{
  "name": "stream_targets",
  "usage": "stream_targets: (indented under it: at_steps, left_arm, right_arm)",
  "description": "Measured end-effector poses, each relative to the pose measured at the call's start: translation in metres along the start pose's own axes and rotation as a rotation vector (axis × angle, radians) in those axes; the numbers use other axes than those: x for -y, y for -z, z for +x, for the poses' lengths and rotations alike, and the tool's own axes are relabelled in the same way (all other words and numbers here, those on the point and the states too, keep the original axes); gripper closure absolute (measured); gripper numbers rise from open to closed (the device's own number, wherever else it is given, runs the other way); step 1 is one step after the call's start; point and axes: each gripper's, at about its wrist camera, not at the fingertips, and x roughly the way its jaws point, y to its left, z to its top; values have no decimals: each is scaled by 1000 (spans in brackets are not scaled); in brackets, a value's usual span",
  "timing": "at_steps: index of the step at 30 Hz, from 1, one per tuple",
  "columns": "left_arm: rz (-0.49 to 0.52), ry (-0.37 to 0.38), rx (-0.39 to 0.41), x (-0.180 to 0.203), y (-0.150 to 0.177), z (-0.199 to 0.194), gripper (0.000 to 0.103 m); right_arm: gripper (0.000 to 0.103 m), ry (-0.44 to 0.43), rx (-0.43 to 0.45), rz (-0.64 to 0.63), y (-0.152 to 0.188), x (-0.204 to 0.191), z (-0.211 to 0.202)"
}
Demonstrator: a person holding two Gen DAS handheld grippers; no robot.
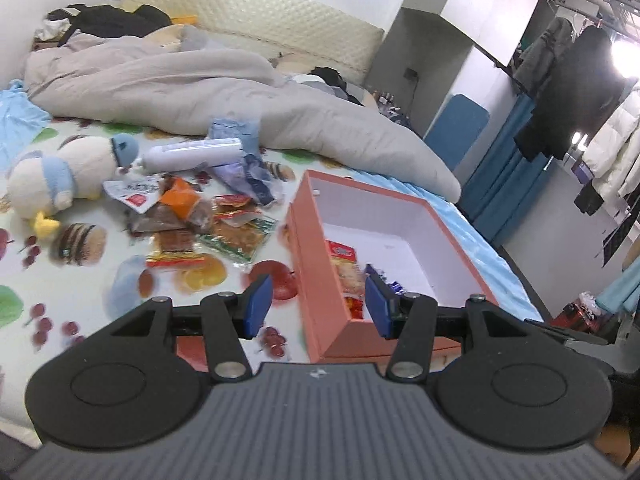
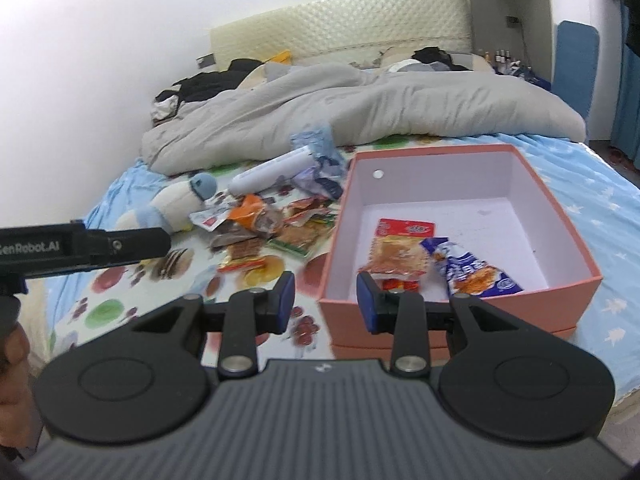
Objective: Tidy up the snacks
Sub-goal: 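Withdraw both tools from the pink box back toward the snack pile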
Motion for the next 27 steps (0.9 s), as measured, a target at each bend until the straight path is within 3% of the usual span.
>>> stream_targets:
  at_steps: [7, 12, 27]
  left_arm:
    - [-37, -66, 6, -30, 12, -21, 46]
    - [-100, -91, -21, -53, 21, -23, 45]
    - [-123, -145, -56, -97, 15, 7, 44]
  right_arm:
    - [66, -14, 11, -90, 13, -34, -5]
    - [66, -59, -38, -102, 23, -50, 6]
    - [66, -76, -60, -138, 10, -76, 51]
